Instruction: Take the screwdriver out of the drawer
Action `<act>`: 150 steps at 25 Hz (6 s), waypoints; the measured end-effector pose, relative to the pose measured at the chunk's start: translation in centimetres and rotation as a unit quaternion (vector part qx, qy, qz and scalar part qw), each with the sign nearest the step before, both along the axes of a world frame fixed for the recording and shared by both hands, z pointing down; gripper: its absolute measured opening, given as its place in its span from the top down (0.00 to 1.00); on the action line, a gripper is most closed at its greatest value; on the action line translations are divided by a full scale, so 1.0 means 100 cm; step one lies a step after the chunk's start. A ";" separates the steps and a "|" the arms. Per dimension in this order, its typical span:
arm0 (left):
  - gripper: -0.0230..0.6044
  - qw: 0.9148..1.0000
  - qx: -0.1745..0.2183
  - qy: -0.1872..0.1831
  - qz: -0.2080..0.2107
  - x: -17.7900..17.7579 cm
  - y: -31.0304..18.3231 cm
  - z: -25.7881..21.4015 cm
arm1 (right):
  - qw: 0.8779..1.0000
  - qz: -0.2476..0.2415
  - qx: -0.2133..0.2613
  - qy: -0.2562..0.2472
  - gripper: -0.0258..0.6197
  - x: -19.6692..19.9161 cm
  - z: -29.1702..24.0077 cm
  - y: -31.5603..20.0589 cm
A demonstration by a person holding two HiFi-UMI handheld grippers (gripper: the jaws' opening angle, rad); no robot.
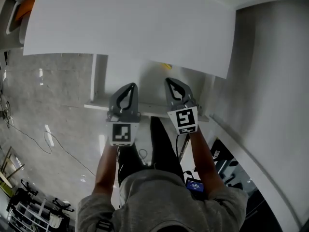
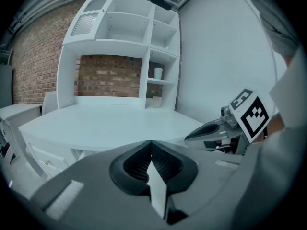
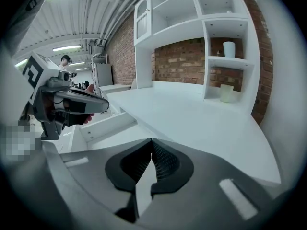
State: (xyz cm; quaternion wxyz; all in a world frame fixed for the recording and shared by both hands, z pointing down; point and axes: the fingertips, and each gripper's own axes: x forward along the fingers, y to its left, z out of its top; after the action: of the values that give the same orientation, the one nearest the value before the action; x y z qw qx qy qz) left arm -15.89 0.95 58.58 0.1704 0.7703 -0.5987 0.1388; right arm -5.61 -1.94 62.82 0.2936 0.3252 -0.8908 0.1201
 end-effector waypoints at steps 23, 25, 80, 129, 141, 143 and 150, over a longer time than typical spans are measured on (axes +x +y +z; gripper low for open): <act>0.95 1.000 -0.022 -0.005 -0.001 0.008 -0.003 0.031 | 0.986 -0.046 -0.087 0.134 0.65 0.013 0.140 -0.036; 0.94 1.000 -0.023 -0.001 -0.006 0.008 -0.002 0.031 | 0.985 -0.047 -0.092 0.137 0.64 0.012 0.145 -0.037; 0.94 0.999 0.022 -0.037 0.008 0.003 0.045 -0.046 | 0.988 -0.119 -0.059 0.081 0.84 -0.014 0.033 0.045; 0.94 0.992 0.096 -0.062 0.051 0.154 0.013 -0.205 | 0.994 0.063 0.068 -0.060 0.84 0.163 -0.209 0.006; 0.94 0.994 0.064 -0.052 0.070 0.143 -0.067 -0.168 | 0.996 0.079 0.025 -0.035 0.84 0.152 -0.159 -0.066; 0.95 0.994 0.055 -0.052 0.073 0.139 -0.083 -0.159 | 0.996 0.081 0.014 -0.033 0.84 0.148 -0.149 -0.080; 0.94 0.995 0.029 -0.049 0.083 0.135 -0.126 -0.121 | 0.996 0.084 -0.023 -0.024 0.84 0.140 -0.106 -0.118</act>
State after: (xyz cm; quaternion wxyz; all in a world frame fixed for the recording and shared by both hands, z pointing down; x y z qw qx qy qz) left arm -2.41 -11.61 46.48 0.1062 0.8140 -0.5442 0.1729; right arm 8.35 -13.77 52.24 0.2682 0.3889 -0.8644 0.1721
